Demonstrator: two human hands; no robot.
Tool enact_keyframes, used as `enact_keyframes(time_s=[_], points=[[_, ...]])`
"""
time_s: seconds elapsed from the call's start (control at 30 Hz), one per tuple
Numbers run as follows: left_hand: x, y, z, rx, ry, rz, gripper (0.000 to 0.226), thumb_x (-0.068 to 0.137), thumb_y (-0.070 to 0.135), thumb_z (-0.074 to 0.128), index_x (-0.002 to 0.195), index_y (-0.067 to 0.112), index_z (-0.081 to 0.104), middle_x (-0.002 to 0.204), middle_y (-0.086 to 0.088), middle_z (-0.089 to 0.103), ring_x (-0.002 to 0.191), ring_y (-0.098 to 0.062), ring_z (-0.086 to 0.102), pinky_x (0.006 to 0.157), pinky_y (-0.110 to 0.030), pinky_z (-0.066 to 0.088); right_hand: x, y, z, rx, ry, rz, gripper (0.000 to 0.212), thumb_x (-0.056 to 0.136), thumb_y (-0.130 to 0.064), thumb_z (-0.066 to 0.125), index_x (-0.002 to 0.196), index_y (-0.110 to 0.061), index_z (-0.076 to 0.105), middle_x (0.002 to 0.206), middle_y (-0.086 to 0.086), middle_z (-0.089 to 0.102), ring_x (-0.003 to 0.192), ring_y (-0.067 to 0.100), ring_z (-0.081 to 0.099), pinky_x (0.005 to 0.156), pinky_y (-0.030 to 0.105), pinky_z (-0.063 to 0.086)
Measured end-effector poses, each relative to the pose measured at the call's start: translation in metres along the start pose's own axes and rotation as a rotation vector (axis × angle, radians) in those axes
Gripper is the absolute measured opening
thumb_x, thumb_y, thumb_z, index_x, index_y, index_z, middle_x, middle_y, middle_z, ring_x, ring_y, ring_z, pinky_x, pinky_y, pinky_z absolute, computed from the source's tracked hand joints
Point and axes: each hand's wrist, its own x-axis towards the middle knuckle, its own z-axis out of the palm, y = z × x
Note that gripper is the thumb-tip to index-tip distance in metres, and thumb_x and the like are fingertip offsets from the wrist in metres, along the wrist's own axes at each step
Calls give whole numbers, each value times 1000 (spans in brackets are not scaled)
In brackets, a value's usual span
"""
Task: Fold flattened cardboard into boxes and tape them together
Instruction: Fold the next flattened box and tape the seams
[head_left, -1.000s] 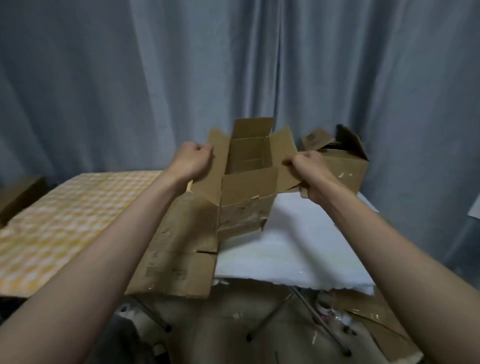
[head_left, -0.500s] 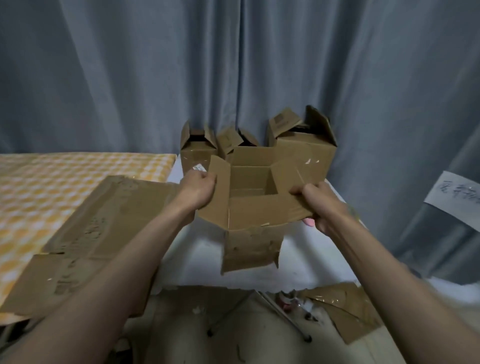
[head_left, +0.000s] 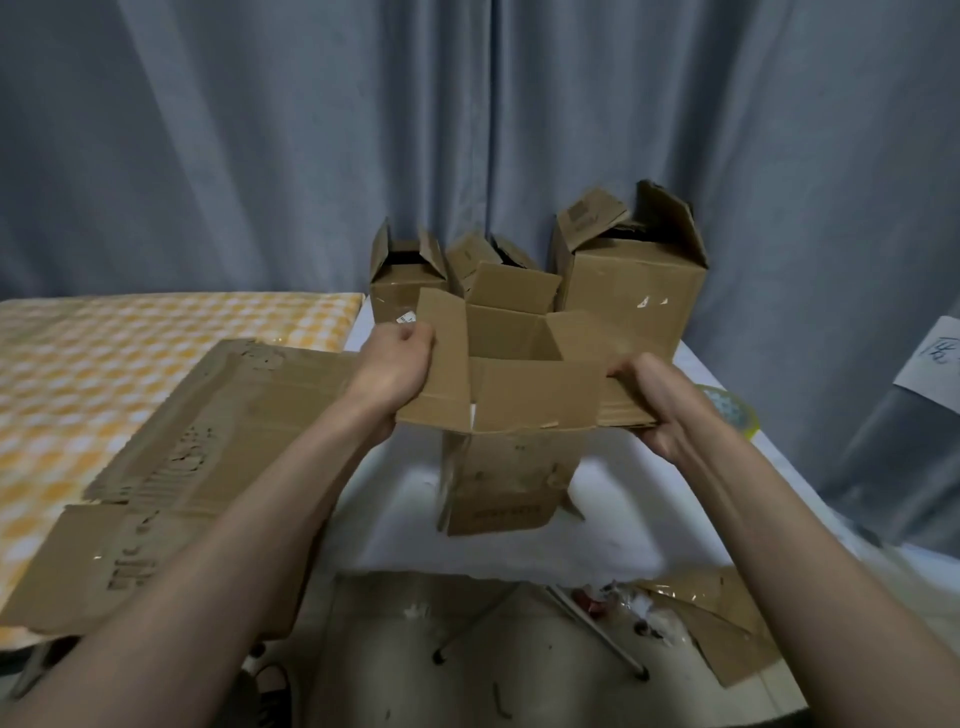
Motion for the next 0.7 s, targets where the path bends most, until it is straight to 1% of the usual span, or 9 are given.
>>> enact_keyframes(time_s=[0.03,0.1,0.2,0.23,0.37,0.47,0.53,0.63,0.7], points=[[0,1,2,-3,1,1,38,99,28,44,66,17,59,52,7,60,51,-12,60,42,-17,39,1,1,-2,-2,-2,-3,20,83,-3,55,101,-11,59,83,9,59,66,21,58,57,31,49],[3,2,-2,-12,5,-21,36,99,26,44,70,14,61,62,0,63,53,-15,61,44,-20,42,3,4,3,-9,-18,-7,20,83,-3,54,101,-10,58,83,10,59,66,21,58,59,32,49],[8,-1,-17,42,11,-62,37,99,28,45,92,1,68,88,-18,71,74,-29,69,62,-29,49,7,7,23,0,-23,-20,17,84,-4,57,100,-9,60,82,10,62,68,23,61,66,34,51],[9,-2,-21,85,16,-56,39,100,30,45,96,-1,68,91,-20,71,76,-30,69,64,-31,48,9,8,29,-1,-18,-27,14,84,-5,58,96,-9,60,80,10,63,67,22,61,66,34,51],[12,-4,-26,240,-1,-30,38,100,33,45,93,5,69,78,-7,70,60,-15,65,49,-23,43,12,29,39,-123,-5,8,7,85,-6,59,91,-8,62,80,11,68,65,23,66,54,26,52],[13,-15,-24,109,9,-113,32,101,32,44,87,13,66,75,-7,69,48,-10,66,38,-17,42,10,35,35,-110,-18,66,8,88,-8,60,96,-7,62,83,11,68,68,22,65,49,25,51],[9,-25,-17,-18,38,-164,31,102,31,45,84,15,65,67,-5,70,45,-8,65,37,-16,42,14,27,26,-126,-6,39,10,86,-9,62,96,-7,64,81,10,70,69,23,66,53,26,51],[-3,-48,-4,-163,26,-250,29,100,25,45,90,9,68,68,-6,73,55,-17,68,46,-23,49,14,21,16,-155,4,23,12,84,-10,64,96,-8,66,76,8,69,65,22,65,54,26,51],[-5,-58,4,-239,11,-302,27,100,22,46,87,11,66,66,-6,73,61,-20,68,50,-25,51,12,30,10,-161,23,55,21,83,-14,64,104,-8,65,88,12,68,73,25,65,55,28,51]])
